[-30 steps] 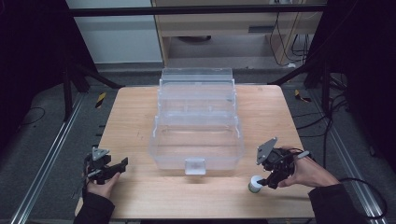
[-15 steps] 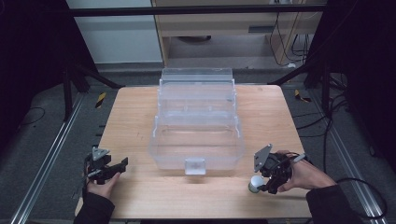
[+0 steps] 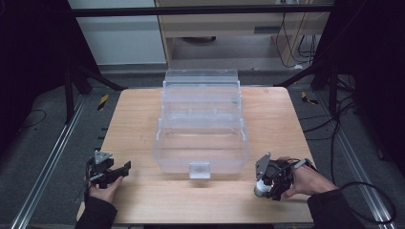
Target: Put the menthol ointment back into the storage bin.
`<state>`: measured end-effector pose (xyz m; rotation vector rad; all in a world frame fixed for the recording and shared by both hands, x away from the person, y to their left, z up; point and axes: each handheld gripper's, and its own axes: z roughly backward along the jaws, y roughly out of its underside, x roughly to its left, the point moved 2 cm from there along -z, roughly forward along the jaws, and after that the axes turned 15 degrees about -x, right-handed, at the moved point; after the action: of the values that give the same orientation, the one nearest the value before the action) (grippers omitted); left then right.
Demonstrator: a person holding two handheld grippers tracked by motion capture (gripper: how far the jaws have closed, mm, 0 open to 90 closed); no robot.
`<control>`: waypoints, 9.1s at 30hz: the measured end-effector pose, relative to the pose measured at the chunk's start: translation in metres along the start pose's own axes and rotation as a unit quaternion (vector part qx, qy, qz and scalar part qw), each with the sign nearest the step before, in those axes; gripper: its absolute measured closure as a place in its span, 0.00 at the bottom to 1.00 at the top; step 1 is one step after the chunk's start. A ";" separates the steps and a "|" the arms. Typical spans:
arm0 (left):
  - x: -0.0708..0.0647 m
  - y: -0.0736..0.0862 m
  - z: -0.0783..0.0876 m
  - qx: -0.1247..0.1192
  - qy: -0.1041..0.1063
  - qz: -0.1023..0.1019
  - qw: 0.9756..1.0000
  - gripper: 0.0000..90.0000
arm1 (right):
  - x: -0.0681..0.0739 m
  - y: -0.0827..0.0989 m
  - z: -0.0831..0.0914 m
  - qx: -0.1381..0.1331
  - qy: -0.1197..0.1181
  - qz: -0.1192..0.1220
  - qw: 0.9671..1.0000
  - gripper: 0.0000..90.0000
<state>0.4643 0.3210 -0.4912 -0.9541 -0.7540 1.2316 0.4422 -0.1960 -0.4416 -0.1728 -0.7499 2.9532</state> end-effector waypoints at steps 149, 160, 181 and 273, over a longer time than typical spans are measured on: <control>-0.003 0.000 -0.005 0.008 0.015 -0.007 1.000 0.37 | -0.090 -0.110 0.067 0.000 0.010 0.000 1.000 0.56; -0.003 0.000 -0.005 0.007 0.014 -0.008 1.000 0.37 | -0.099 -0.114 0.049 0.002 0.006 0.001 1.000 0.56; -0.002 0.000 -0.005 0.008 0.015 -0.011 1.000 0.37 | -0.104 -0.100 0.016 0.019 -0.003 -0.010 1.000 0.56; -0.004 0.000 -0.006 0.007 0.018 -0.012 1.000 0.37 | -0.067 -0.002 0.048 -0.172 0.164 -0.191 0.952 0.20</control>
<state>0.4688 0.3161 -0.4932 -0.9503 -0.7253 1.1943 0.5027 -0.2249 -0.3926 -0.4692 -1.0929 2.3340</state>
